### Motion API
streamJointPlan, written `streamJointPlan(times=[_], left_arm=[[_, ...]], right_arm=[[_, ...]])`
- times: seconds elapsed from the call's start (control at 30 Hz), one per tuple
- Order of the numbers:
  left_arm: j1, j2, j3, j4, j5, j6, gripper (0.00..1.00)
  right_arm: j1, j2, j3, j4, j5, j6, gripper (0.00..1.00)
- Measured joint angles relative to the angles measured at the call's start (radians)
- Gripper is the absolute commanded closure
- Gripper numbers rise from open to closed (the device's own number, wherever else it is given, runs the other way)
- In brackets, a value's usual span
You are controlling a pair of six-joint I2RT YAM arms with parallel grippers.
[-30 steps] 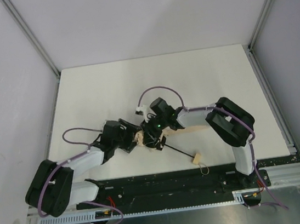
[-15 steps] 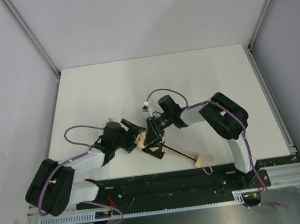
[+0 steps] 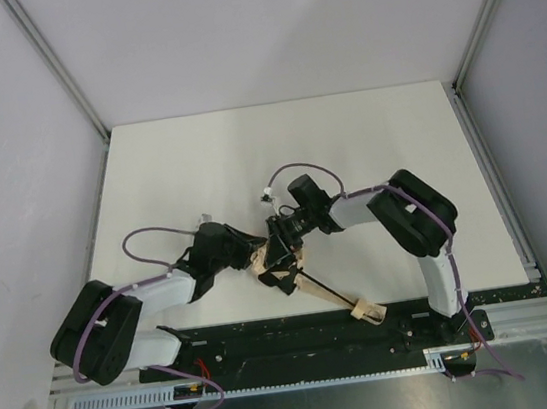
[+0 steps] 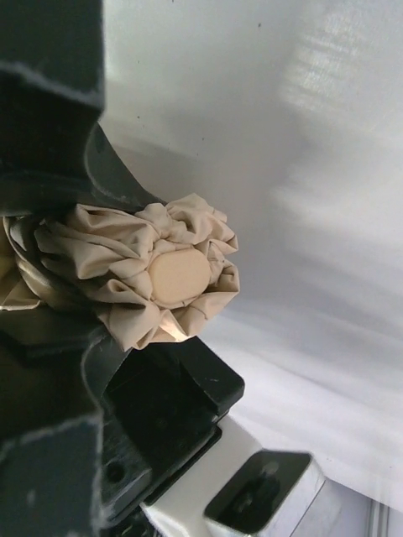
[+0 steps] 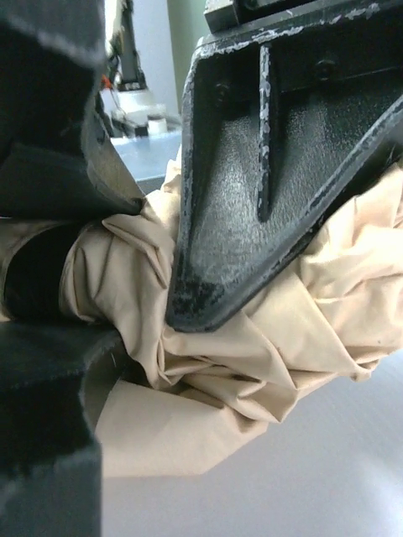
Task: Put away the umbrella
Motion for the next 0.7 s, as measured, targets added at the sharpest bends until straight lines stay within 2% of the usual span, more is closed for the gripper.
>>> streamJointPlan(times=[0.17, 0.33, 0.5, 0.7], left_arm=[[-0.003, -0.005, -0.001, 0.013, 0.005, 0.002, 1.00], [0.015, -0.096, -0.032, 0.005, 0.032, 0.016, 1.00], [0.069, -0.254, -0.045, 0.013, 0.079, 0.021, 1.00], [0.145, -0.420, -0.026, 0.031, 0.184, 0.036, 1.00]], right_arm=[[0.013, -0.155, 0.003, -0.225, 0.210, -0.093, 0.19], [-0.026, -0.352, 0.005, -0.394, 0.414, -0.107, 0.05], [-0.069, -0.586, -0.028, -0.467, 0.556, -0.047, 0.01], [-0.140, -0.891, -0.183, -0.489, 0.661, 0.116, 0.01]])
